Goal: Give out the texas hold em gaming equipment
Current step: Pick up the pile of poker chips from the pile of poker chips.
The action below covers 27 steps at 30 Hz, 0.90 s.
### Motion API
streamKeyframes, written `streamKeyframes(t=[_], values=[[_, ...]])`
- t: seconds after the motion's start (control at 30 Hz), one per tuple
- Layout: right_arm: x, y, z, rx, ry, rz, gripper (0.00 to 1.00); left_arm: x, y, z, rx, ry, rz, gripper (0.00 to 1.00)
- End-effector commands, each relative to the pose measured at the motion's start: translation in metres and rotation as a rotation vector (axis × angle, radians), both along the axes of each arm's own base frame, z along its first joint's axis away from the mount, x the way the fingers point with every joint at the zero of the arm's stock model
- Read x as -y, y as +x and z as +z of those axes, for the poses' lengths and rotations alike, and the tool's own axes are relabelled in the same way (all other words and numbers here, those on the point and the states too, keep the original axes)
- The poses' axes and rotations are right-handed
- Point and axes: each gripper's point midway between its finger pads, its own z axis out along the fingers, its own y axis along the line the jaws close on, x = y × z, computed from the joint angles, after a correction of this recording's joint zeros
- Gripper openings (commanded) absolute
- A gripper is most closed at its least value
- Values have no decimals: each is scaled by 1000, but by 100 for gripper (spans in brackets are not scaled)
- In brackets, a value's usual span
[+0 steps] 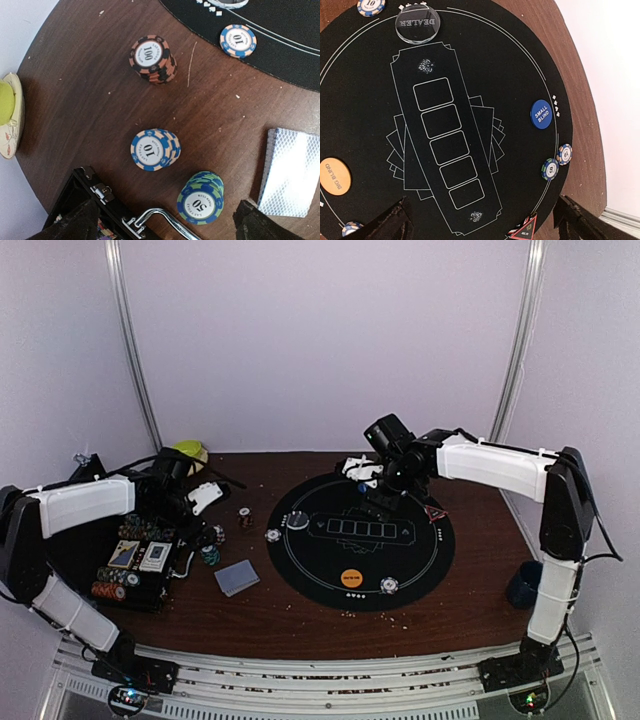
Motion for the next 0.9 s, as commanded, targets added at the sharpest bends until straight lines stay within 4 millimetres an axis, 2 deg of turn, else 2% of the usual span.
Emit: streamKeyframes(t=[0.0,0.33,0.63,0.87], values=[[6,7,-2,39,-29,-32,100,2,2,-3,-33,-27,-28,96],[10,11,-7,62,-57,-51,100,-4,-5,-28,-119,-1,-36,95],[11,12,-7,79,-71,-62,100,-8,-6,-39,-158,4,-39,87],[11,14,-7,89,-79,-70,100,0,-9,-40,-199,-55,-76,75]])
